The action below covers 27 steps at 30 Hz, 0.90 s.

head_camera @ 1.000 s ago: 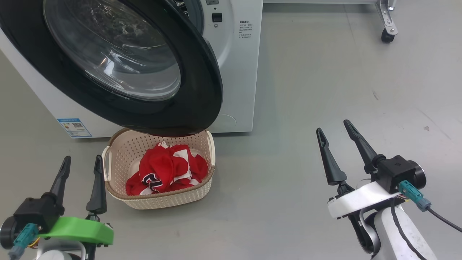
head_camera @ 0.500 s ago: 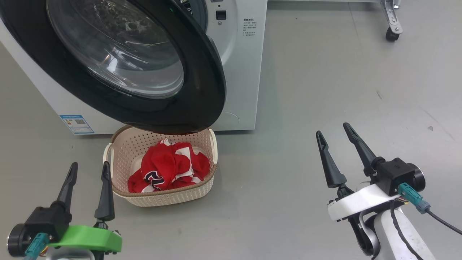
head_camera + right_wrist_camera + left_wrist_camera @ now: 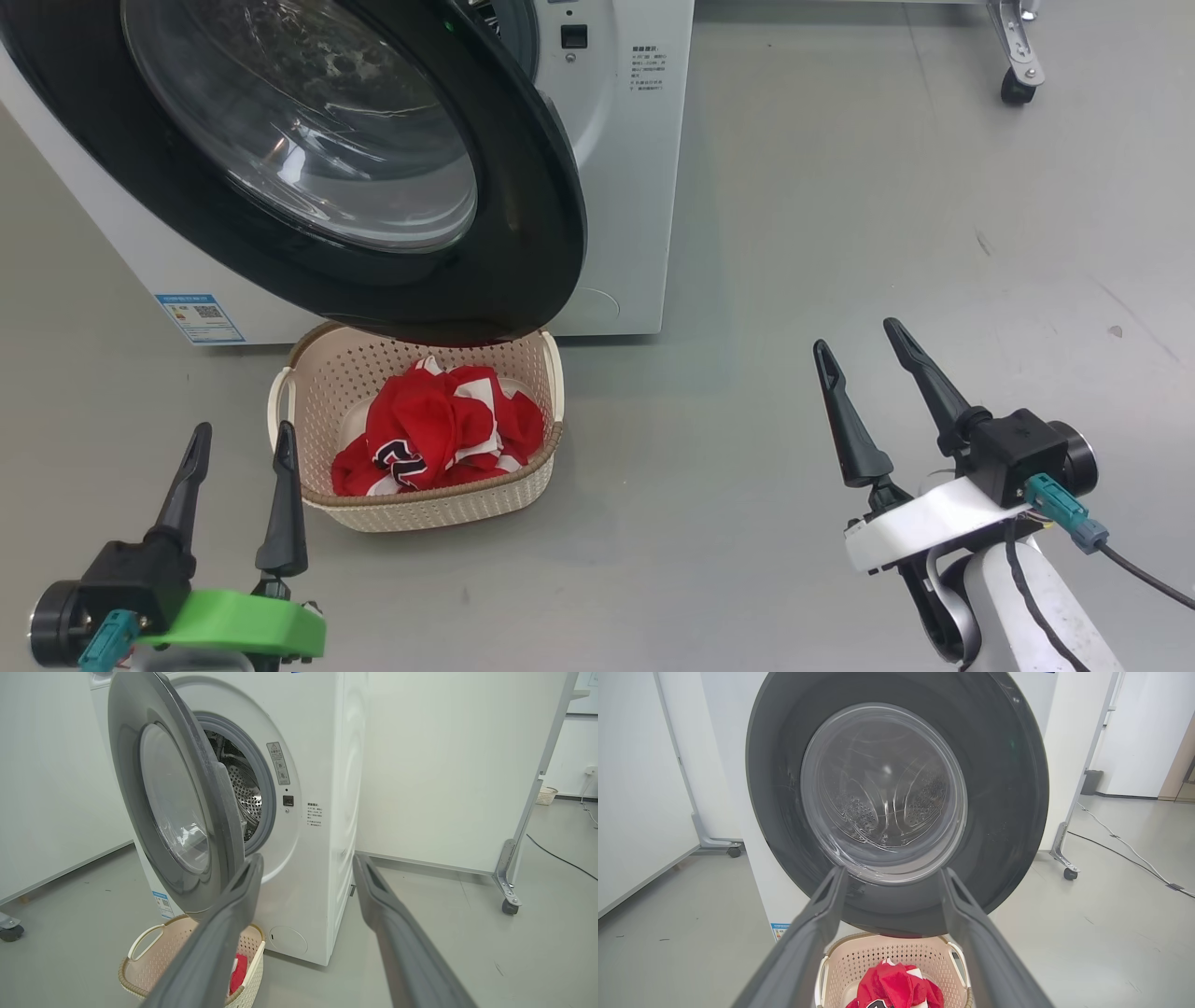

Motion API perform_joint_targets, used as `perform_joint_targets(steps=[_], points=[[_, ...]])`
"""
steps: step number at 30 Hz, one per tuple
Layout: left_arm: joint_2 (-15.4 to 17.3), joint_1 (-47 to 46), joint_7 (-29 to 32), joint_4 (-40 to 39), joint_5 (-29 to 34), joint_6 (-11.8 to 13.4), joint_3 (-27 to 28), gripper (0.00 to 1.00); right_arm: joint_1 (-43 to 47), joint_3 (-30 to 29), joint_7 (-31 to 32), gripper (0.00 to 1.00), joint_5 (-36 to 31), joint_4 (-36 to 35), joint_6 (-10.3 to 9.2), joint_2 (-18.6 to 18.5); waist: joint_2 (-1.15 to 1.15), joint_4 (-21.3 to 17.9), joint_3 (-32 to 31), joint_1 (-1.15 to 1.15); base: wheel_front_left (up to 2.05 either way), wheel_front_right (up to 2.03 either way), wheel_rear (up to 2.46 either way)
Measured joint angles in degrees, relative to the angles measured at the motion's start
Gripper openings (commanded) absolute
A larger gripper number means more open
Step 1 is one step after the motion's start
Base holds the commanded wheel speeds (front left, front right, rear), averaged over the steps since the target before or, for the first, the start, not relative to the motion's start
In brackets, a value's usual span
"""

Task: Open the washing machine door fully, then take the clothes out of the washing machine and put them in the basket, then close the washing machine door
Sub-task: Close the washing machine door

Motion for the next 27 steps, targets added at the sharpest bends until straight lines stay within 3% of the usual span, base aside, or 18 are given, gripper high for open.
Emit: perform_joint_targets(steps=[27], points=[[-2.5,0.6,0.0,-0.3,3.0,-2.2,2.3,1.0,0.0,0.6,0.0,1.0,0.0,0.1,0.02,0.0,0.0,0.1,0.3,0.0,0.0,0.0,0.0]])
